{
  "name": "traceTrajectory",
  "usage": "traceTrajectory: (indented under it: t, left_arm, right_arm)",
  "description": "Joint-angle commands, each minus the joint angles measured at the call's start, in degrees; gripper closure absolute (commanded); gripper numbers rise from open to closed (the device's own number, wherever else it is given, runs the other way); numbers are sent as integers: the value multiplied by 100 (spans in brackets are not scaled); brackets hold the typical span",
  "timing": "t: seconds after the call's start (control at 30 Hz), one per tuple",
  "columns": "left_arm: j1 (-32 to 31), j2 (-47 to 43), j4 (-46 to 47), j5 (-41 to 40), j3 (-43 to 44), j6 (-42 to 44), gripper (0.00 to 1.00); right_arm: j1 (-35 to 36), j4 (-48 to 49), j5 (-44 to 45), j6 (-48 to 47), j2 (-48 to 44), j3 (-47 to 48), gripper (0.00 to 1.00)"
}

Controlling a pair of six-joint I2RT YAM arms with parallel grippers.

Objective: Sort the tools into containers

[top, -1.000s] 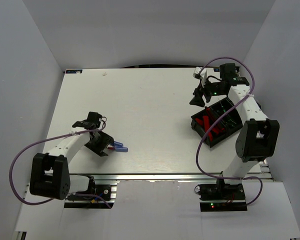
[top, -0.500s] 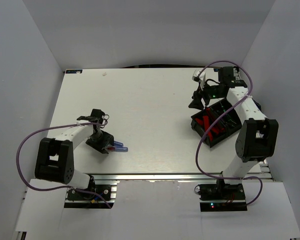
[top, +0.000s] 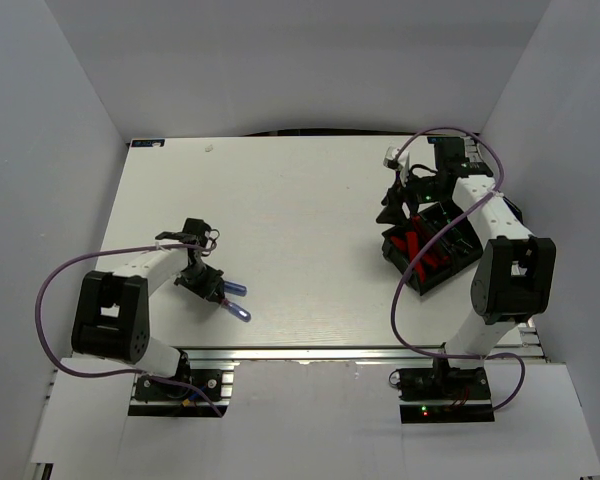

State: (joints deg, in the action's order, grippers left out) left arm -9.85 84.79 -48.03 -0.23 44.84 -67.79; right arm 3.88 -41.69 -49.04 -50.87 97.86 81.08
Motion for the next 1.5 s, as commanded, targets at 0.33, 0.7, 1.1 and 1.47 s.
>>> traceTrajectory:
  t: [0.33,0.7,1.1,1.47]
  left_arm:
    - [27,-1315,-189,673,95,363,100]
    - [9,-1958,3658,3239,-72,1497,100]
    - [-52,-1167,4924,3503,763,1734,100]
    - [-61,-1114,5058,3477,869,1717,100]
  right_arm:
    - [551,-3319,-1679,-3000,839,1911,11]
    - [2571,-2648,-2031,-191,1288,2326,32]
    - [2952,2425,-1170,6014,1094,1490,24]
    - [3303,3800,-985,7618,1296,1226,44]
